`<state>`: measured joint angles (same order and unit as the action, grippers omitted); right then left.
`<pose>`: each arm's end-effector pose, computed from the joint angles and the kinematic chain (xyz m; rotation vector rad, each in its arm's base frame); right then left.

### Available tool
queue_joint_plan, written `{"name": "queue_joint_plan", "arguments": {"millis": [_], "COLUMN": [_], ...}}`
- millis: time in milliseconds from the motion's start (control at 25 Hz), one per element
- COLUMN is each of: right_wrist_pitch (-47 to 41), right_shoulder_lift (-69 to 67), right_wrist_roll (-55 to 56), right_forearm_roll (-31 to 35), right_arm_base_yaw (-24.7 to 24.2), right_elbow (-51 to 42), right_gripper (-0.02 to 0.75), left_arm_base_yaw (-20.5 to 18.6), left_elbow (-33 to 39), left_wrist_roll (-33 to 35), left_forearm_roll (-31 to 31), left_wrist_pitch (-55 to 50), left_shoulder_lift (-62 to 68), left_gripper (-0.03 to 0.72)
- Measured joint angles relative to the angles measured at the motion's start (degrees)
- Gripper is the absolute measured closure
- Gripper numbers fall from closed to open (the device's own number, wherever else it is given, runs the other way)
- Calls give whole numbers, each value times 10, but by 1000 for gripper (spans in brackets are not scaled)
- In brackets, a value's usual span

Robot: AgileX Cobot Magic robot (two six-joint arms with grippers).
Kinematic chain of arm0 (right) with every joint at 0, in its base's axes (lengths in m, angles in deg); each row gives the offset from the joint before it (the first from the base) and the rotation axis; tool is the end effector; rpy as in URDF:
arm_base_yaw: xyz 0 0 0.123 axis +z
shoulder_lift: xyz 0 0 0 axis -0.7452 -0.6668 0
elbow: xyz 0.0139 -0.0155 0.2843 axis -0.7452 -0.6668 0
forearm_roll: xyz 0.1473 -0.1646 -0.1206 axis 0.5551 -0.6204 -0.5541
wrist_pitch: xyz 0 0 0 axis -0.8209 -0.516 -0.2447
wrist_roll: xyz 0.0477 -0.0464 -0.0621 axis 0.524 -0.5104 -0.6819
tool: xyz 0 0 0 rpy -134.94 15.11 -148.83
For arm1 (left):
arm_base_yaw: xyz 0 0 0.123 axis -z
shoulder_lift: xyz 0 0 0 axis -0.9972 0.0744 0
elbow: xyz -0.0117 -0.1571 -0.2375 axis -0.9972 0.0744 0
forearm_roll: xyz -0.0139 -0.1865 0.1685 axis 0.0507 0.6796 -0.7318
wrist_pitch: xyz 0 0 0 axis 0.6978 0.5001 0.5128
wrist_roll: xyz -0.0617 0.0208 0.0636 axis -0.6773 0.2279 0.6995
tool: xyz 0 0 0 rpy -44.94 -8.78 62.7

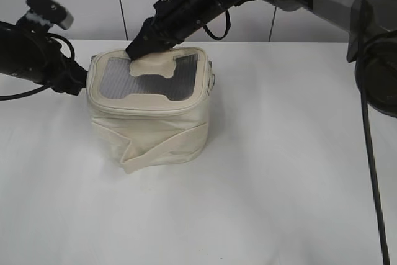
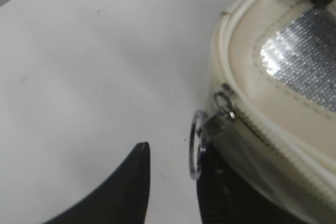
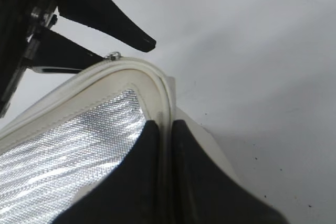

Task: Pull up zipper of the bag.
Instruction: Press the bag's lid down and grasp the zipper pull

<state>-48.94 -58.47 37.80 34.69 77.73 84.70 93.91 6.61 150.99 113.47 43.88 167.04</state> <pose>0.4441 0.3222 0.1895 -1.2414 2.0753 1.0048 0.3500 -0.0830 0.1768 0.9633 2.1984 -0.2563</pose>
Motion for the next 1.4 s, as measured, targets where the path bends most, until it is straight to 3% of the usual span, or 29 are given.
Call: {"name": "queue_joint_plan", "arguments": {"millis": [200,360,440,600,760,960,1400], "right_wrist_pitch": [0,0,0,1,1,1,0], "right_shoulder_lift": [0,0,0,0,0,0,0], "right_wrist_roll": [0,0,0,2,12,22,36], "right_forearm_roll": [0,-1,-1,-2,-3,-3,-3], "right_arm_base_yaw": [0,0,0,0,0,0,0], "right_elbow": [0,0,0,0,0,0,0], "right_gripper": [687,688,688,689,689,689,690], "left_arm_base_yaw": [0,0,0,1,-7,-11,-10], "left_elbow": [-1,-1,-1,-1,9,58,154], "left_wrist_roll": [38,45,45,42,-6,-28,-45], "left_forearm_roll": [39,48,49,48,19,-12,-1], "left_wrist_pitch": [3,2,0,-1,-12,-9,-1], "left_shoulder_lift": [11,12,12,12,1,-58,-168], "left_gripper": [498,657,690,692,692,692,692]}}
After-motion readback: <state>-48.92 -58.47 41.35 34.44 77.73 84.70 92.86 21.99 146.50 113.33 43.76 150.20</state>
